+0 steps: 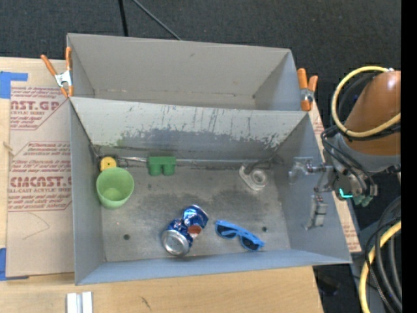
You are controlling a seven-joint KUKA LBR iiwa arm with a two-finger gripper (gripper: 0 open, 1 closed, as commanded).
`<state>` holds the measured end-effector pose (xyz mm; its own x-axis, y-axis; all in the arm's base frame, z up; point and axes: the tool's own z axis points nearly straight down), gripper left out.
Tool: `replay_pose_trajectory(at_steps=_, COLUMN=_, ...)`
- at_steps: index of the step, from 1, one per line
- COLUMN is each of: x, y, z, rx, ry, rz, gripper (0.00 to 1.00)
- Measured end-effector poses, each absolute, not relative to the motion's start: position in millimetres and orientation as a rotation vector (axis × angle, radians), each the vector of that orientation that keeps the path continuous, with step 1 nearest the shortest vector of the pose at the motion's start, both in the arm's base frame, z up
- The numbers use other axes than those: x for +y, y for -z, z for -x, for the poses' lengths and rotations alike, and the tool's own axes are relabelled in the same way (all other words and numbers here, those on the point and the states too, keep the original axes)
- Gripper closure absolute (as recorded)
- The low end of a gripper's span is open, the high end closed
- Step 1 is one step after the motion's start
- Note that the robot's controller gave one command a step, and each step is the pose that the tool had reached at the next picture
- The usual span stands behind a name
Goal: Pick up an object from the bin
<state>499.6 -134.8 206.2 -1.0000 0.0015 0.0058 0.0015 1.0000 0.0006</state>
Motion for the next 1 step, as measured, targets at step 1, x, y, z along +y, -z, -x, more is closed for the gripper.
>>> replay_pose_trajectory(at_steps=1, x=-63.5, y=-66.6, z=-486.4, rx=-3.145, ry=0.002, rz=-0.053, gripper=0.00)
